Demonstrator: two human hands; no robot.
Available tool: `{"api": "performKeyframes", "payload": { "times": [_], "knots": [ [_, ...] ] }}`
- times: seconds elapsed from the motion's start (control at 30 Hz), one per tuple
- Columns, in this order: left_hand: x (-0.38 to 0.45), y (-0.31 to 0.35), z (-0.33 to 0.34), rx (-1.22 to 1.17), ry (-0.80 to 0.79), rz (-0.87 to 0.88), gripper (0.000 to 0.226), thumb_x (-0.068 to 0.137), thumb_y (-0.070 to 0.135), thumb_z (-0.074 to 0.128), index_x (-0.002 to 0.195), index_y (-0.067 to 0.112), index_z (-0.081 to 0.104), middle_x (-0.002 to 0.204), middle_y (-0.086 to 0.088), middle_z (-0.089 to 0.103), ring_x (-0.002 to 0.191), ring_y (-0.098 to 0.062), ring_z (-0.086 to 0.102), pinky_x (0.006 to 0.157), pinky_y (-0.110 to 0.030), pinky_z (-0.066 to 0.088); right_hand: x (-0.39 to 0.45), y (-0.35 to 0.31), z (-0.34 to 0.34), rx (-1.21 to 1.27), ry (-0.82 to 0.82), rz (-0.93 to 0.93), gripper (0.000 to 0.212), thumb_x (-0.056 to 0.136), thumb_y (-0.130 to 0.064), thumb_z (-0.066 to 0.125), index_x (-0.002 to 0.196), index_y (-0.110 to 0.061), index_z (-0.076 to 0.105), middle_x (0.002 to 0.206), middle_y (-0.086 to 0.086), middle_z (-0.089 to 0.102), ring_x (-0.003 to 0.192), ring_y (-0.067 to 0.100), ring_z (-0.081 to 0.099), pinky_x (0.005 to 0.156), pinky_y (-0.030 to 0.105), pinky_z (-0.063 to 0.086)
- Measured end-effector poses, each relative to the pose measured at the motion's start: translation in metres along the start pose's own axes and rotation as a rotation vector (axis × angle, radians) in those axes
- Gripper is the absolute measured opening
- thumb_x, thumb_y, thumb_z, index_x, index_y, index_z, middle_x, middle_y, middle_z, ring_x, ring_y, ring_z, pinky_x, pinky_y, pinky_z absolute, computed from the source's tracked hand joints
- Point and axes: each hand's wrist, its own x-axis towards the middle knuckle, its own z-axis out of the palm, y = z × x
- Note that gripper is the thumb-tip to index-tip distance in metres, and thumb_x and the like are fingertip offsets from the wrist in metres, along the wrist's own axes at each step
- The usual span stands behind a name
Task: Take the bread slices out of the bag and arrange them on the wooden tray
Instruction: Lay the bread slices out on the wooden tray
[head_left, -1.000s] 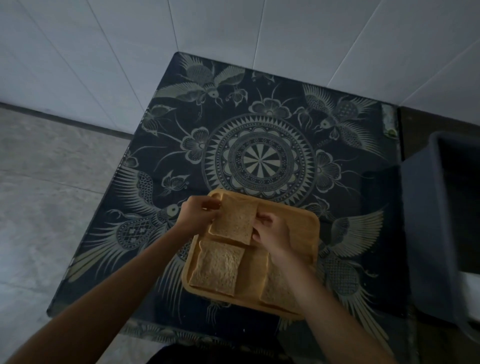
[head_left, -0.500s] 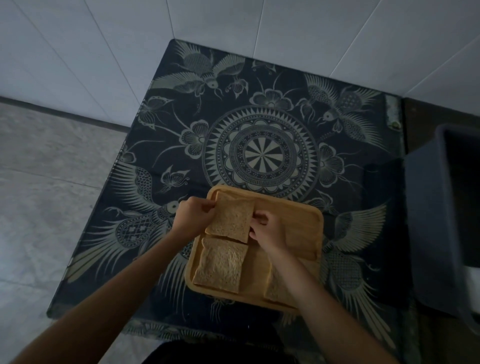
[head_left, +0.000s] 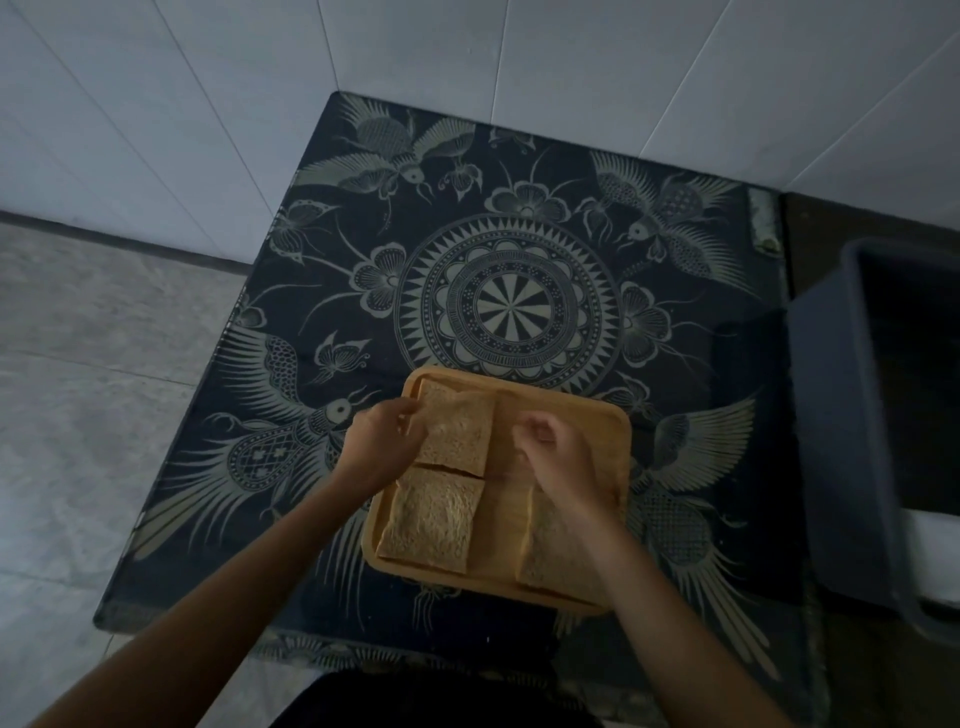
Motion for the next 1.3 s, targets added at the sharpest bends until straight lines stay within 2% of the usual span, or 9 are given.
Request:
{"api": "performKeyframes", "payload": {
  "times": [0.17, 0.3, 0.47, 0.57, 0.73, 0.8, 0.9, 1.17, 1.3],
  "knots": [
    [-0.03, 0.027, 0.019, -0.042, -0.123, 0.089, 0.03, 0.094, 0.026, 0.063, 0.123, 0.018, 0.067, 0.108, 0.004, 0.074, 0.089, -0.002, 0.066, 0.071, -0.009, 0.045, -0.036, 0.024, -0.066, 0.003, 0.11, -0.04, 0.013, 0.095, -0.034, 0.067, 0.108, -0.036, 0.069, 0.107, -0.018, 0.069, 0.098, -0.003, 0.066, 0.084, 0.023, 0.055],
    [-0.057, 0.044, 0.053, -0.061, -0.266, 0.081, 0.026, 0.092, 0.027, 0.063, 0.116, 0.019, 0.07, 0.098, 0.008, 0.072, 0.091, -0.006, 0.067, 0.075, -0.019, 0.053, -0.064, 0.058, -0.096, -0.011, 0.212, 0.041, 0.019, 0.097, -0.025, 0.067, 0.115, -0.023, 0.069, 0.102, -0.014, 0.068, 0.101, 0.006, 0.066, 0.08, 0.023, 0.052],
    [-0.083, 0.043, 0.096, -0.07, -0.398, -0.047, 0.048, 0.09, 0.036, 0.064, 0.135, 0.02, 0.054, 0.093, 0.017, 0.064, 0.083, 0.003, 0.061, 0.067, -0.018, 0.046, -0.089, 0.087, -0.103, -0.112, 0.174, 0.112, 0.028, 0.099, -0.029, 0.063, 0.124, -0.017, 0.066, 0.101, -0.015, 0.066, 0.093, -0.002, 0.062, 0.079, 0.024, 0.051],
    [-0.092, 0.042, 0.112, -0.068, -0.393, -0.066, 0.051, 0.089, 0.039, 0.066, 0.135, 0.02, 0.053, 0.094, 0.017, 0.063, 0.08, 0.009, 0.06, 0.06, -0.011, 0.042, -0.098, 0.095, -0.099, -0.137, 0.131, 0.163, 0.031, 0.098, -0.034, 0.063, 0.125, -0.019, 0.065, 0.102, -0.015, 0.065, 0.093, -0.003, 0.06, 0.079, 0.022, 0.051],
    [-0.1, 0.042, 0.13, -0.118, -0.327, -0.12, 0.038, 0.089, 0.029, 0.069, 0.124, 0.015, 0.065, 0.099, 0.006, 0.068, 0.088, -0.007, 0.068, 0.071, -0.017, 0.05, -0.103, 0.098, -0.091, -0.226, 0.057, 0.183, 0.034, 0.099, -0.037, 0.061, 0.127, -0.017, 0.066, 0.109, -0.008, 0.07, 0.099, 0.009, 0.067, 0.089, 0.035, 0.057],
    [-0.104, 0.041, 0.133, -0.132, -0.283, -0.121, 0.032, 0.088, 0.024, 0.071, 0.119, 0.013, 0.069, 0.099, 0.004, 0.07, 0.091, -0.009, 0.068, 0.076, -0.019, 0.051, -0.106, 0.099, -0.087, -0.265, 0.041, 0.171, 0.035, 0.1, -0.037, 0.059, 0.127, -0.016, 0.068, 0.112, -0.004, 0.073, 0.103, 0.013, 0.068, 0.086, 0.029, 0.055],
    [-0.111, 0.041, 0.135, -0.151, -0.264, -0.136, 0.03, 0.088, 0.024, 0.072, 0.117, 0.015, 0.07, 0.097, 0.008, 0.07, 0.086, 0.002, 0.063, 0.07, -0.012, 0.048, -0.112, 0.099, -0.081, -0.332, 0.086, 0.127, 0.036, 0.101, -0.036, 0.059, 0.13, -0.017, 0.066, 0.12, -0.002, 0.073, 0.107, 0.013, 0.067, 0.08, 0.02, 0.045],
    [-0.116, 0.04, 0.132, -0.166, -0.248, -0.157, 0.033, 0.089, 0.021, 0.071, 0.12, 0.011, 0.07, 0.109, -0.003, 0.074, 0.098, -0.013, 0.068, 0.083, -0.025, 0.054, -0.115, 0.103, -0.083, -0.279, 0.062, 0.108, 0.041, 0.1, -0.037, 0.059, 0.135, -0.015, 0.064, 0.126, 0.0, 0.07, 0.112, 0.013, 0.065, 0.092, 0.026, 0.052],
    [-0.119, 0.045, 0.13, -0.153, -0.218, -0.138, 0.031, 0.088, 0.02, 0.071, 0.119, 0.012, 0.072, 0.105, -0.002, 0.075, 0.094, -0.013, 0.069, 0.083, -0.029, 0.056, -0.116, 0.101, -0.082, -0.267, 0.093, 0.11, 0.036, 0.099, -0.032, 0.063, 0.131, -0.017, 0.066, 0.124, -0.001, 0.07, 0.105, 0.009, 0.063, 0.084, 0.02, 0.046]
  ]
}}
